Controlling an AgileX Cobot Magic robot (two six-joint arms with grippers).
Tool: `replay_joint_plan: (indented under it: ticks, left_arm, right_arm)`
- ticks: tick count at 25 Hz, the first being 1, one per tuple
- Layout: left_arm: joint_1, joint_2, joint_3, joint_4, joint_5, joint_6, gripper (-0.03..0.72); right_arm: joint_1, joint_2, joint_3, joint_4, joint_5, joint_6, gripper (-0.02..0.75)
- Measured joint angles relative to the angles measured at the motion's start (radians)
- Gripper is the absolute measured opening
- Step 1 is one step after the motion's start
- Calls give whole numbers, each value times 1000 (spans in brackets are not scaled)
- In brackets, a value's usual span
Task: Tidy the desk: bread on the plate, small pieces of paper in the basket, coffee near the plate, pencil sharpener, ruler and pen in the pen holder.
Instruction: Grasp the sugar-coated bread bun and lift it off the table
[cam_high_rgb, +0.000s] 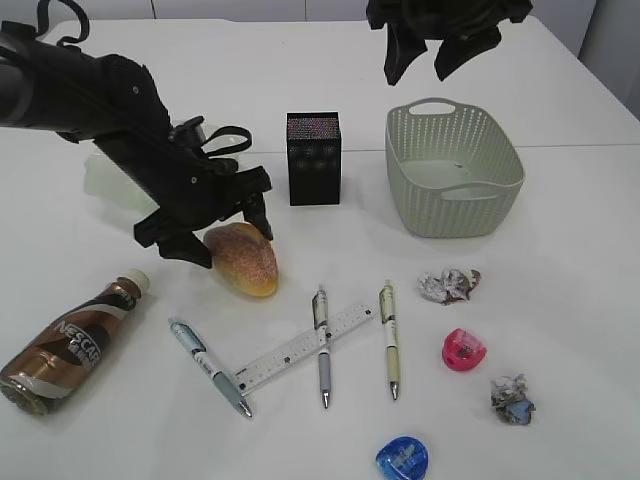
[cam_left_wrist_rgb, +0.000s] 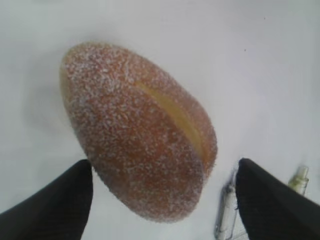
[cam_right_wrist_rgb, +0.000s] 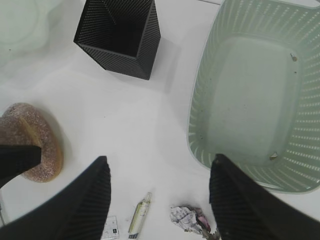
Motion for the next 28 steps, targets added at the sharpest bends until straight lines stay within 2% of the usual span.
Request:
replay_joint_plan:
  ticks: [17, 20, 28]
  left_arm:
    - [0, 65, -2, -13, -56, -40, 642]
    - [0, 65, -2, -9, -56, -40, 566]
    - [0, 65, -4, -7, -54, -40, 267]
  right_arm:
    - [-9, 0, 0, 2, 0, -10, 488]
    - [-18, 0, 0, 2, 0, -12, 488]
    - [-25, 0, 0, 2, 0, -12, 488]
